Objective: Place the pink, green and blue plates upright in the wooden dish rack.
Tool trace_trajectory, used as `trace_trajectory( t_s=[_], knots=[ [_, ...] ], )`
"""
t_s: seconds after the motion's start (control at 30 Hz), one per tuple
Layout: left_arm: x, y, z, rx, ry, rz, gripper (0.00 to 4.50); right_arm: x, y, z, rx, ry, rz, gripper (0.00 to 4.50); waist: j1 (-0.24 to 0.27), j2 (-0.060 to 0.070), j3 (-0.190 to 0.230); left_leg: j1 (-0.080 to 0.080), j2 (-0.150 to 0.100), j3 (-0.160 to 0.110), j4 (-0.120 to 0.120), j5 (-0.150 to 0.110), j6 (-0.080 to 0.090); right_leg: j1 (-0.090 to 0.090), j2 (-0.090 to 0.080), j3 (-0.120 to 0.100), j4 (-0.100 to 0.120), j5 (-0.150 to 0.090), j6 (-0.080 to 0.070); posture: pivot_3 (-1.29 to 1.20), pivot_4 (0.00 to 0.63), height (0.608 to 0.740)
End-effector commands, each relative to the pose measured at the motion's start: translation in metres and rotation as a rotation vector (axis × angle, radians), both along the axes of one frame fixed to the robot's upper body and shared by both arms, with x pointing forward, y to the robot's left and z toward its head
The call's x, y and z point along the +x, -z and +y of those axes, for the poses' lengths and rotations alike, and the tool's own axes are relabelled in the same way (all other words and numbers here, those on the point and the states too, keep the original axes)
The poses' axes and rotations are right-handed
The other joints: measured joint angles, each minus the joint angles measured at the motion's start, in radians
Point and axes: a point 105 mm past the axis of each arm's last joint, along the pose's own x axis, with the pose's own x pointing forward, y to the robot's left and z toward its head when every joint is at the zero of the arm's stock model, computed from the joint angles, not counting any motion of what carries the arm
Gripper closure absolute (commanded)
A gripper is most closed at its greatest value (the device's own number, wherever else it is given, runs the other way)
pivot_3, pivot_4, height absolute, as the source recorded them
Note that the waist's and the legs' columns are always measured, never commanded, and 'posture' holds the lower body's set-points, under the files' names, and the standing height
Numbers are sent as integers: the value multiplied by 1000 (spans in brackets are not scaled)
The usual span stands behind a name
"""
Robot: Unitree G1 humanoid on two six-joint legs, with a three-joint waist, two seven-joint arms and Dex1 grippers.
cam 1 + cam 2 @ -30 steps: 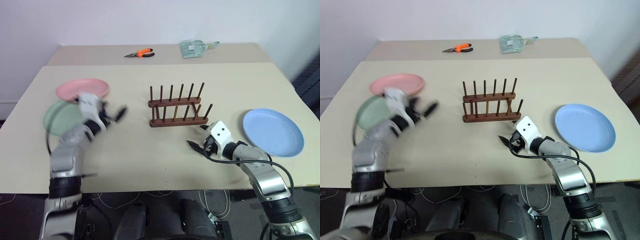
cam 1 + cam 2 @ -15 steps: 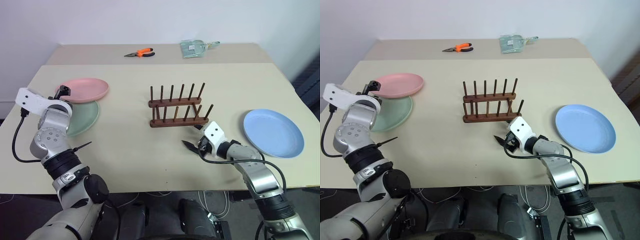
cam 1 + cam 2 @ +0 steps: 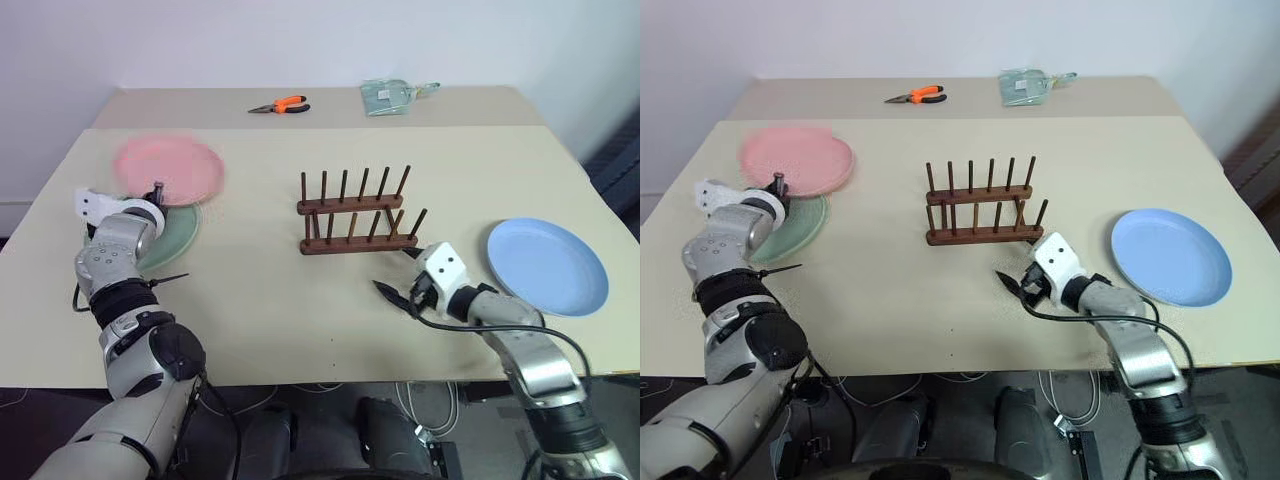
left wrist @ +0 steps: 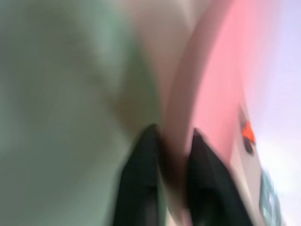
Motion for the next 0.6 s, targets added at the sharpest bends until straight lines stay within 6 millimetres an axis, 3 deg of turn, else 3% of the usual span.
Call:
trace_trajectory(
  t_s=[0.03,0.17,0.2,0.27,0.37,0.53,0.6],
  knots=[
    [-3,-61,-36,158,138,-242,4226,-12,-56,10,59,-107,-116,0,0,-1,0,0,0,0,0,0,0,0,0,0,0,0,0,0,150,740],
    [-14,-85,-101,361,357,-342,4226,-7,-104,33,4,-185,-315,0,-3,-1,0,0,1,0,0,0,0,0,0,0,0,0,0,0,150,740],
    [-17,-91,-129,415,439,-367,4226,3,-115,43,-73,-181,-415,0,-2,-1,0,1,1,0,0,0,0,0,0,0,0,0,0,0,150,740],
    [-24,-96,-161,474,532,-398,4226,16,-126,56,-193,-180,-544,0,-2,-1,1,1,1,1,0,0,0,0,0,0,0,0,0,0,150,740],
    [-32,-102,-194,502,621,-418,4226,35,-130,70,-392,-201,-716,0,-2,-1,1,0,0,1,-1,0,0,0,0,0,-1,0,0,0,150,740],
    [-44,-108,-223,486,722,-439,4226,55,-118,75,-565,-220,-819,0,-2,-1,1,0,0,1,-1,1,-3,-1,0,1,-2,0,0,0,150,740],
    [-48,-108,-229,468,749,-445,4293,61,-111,73,-609,-219,-824,566,-2,-1,1,0,0,1,-1,2,-3,-1,0,1,-2,0,-1,0,150,740]
  ],
)
